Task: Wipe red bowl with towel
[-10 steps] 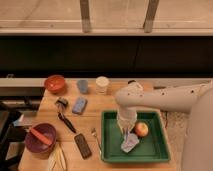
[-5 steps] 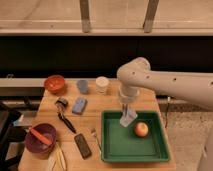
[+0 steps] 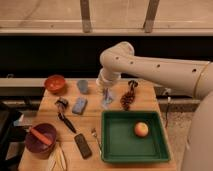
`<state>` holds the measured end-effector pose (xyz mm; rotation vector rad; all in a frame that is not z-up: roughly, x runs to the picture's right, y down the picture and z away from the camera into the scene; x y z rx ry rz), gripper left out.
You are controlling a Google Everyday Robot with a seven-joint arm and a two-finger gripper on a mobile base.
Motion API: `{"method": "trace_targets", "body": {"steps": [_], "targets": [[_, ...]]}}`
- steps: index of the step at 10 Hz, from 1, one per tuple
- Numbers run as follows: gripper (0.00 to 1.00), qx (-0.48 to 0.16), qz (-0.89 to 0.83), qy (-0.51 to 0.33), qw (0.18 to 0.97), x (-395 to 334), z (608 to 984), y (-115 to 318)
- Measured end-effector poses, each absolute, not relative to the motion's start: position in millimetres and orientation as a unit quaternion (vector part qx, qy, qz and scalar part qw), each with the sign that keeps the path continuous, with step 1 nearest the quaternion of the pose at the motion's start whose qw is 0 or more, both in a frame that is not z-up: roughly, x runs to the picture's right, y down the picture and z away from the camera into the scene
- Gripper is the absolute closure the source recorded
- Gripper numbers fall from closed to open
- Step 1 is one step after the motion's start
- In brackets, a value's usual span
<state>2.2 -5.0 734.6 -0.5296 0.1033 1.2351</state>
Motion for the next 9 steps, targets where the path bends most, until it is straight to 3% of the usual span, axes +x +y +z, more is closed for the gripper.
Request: {"method": "trace_targets", "body": {"steps": [9], "targets": [[1.00,-0.239,0.568,0.028,0.787,-6,742,-12]]}}
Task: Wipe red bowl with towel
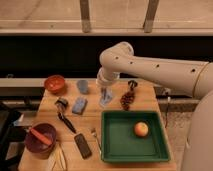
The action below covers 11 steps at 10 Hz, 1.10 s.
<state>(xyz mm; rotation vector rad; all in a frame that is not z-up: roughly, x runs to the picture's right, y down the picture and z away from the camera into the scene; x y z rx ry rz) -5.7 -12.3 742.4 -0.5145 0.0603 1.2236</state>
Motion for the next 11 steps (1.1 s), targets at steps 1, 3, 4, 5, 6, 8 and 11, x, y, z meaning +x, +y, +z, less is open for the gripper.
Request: {"method": "trace_targets", "body": {"steps": [1,3,4,5,6,8,11], "targets": [[1.00,-0.238,0.554,0.016,0.798,-26,745,-17],[1.00,-0.237,0.531,-0.001,0.814,-65,752,-27],[1.00,-0.238,0.513,-0.014,0.825,-98,757,-34],[1.00,-0.239,0.499,-0.023,0.832,-120,760,-38],[1.00,-0.239,0.485,-0.033,0.840,-143,764,-43],[1.00,-0.242,0.460,-0.055,0.852,-191,774,-56],[1.00,-0.253,0.431,-0.088,0.862,-257,784,-70]]}}
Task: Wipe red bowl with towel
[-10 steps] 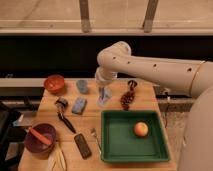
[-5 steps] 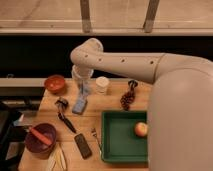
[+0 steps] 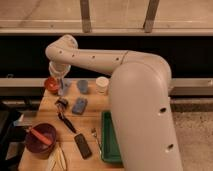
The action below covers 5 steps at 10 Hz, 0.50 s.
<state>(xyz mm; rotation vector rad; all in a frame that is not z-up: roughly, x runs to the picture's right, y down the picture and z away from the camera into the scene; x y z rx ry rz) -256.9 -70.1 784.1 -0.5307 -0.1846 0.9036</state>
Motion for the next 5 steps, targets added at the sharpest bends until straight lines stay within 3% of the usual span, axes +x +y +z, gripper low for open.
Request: {"method": "trace_targets", "body": {"steps": [5], "targets": [[1.00,-0.253,0.430,-0.089,0.862,-259.7,785.5,-71.4]]}}
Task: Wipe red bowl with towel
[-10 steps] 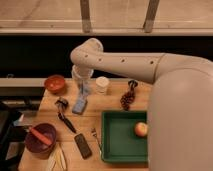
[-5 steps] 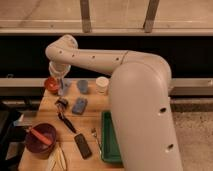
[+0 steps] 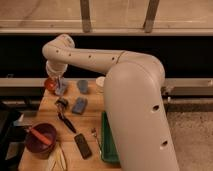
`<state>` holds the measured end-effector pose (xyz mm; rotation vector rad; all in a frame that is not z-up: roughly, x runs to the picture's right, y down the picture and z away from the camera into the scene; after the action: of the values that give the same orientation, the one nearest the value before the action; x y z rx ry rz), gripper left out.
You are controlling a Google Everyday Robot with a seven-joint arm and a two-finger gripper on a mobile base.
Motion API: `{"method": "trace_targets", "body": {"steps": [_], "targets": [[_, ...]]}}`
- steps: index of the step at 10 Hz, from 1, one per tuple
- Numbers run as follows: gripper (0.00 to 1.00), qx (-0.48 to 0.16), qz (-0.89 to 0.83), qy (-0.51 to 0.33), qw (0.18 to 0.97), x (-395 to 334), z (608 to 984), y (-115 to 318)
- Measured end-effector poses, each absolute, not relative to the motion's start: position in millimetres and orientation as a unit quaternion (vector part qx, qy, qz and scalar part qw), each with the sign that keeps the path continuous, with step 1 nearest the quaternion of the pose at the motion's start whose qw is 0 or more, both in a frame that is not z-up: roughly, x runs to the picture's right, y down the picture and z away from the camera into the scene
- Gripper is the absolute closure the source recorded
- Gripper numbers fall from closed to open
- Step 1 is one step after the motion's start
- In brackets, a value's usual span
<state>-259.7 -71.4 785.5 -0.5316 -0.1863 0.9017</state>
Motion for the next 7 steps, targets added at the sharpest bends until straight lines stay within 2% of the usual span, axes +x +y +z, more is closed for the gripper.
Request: {"method": "trace_targets", "body": {"steps": [3,7], "targets": [[1.00,-0.246,0.436,-0.093,0.860,-260,794,-75],[1.00,-0.242,0.431,-0.109,0.862,-311,841,-101]]}}
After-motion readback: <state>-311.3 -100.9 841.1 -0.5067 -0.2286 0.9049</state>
